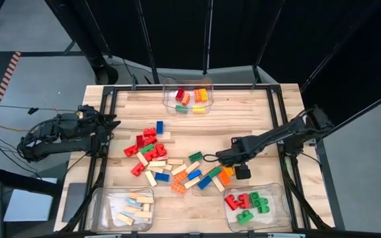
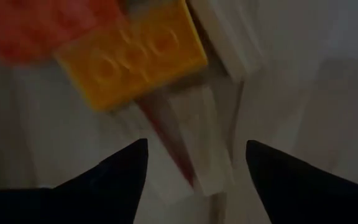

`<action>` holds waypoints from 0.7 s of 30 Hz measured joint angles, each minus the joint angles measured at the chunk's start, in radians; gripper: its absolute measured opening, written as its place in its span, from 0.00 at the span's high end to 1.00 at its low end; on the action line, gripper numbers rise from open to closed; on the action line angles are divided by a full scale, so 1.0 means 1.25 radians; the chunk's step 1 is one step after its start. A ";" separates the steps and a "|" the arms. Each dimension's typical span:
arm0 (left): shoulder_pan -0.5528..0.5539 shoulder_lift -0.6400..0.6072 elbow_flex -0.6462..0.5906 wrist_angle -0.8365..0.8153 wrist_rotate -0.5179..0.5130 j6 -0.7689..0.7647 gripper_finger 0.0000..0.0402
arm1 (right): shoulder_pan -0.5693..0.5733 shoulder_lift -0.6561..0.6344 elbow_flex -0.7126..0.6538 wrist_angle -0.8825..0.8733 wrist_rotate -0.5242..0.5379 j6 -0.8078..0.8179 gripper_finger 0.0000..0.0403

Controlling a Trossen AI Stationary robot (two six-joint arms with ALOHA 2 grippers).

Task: Sort blocks by size
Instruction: Put the white block into the bottom left transparent bin

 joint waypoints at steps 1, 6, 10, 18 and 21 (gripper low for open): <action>0.000 0.000 0.000 -0.001 0.000 0.000 0.39 | -0.005 0.009 -0.006 0.003 0.000 -0.007 0.29; 0.000 0.000 0.000 0.000 -0.006 -0.003 0.39 | -0.029 0.063 -0.030 0.033 -0.035 -0.048 0.30; 0.000 0.000 0.000 -0.001 -0.012 -0.006 0.39 | -0.055 0.081 -0.030 0.043 -0.086 -0.085 0.36; 0.000 0.000 0.000 -0.001 -0.014 -0.006 0.39 | -0.106 0.080 -0.025 0.068 -0.127 -0.159 0.61; 0.000 0.000 0.000 -0.001 -0.015 -0.006 0.39 | -0.116 0.079 -0.024 0.062 -0.134 -0.129 0.76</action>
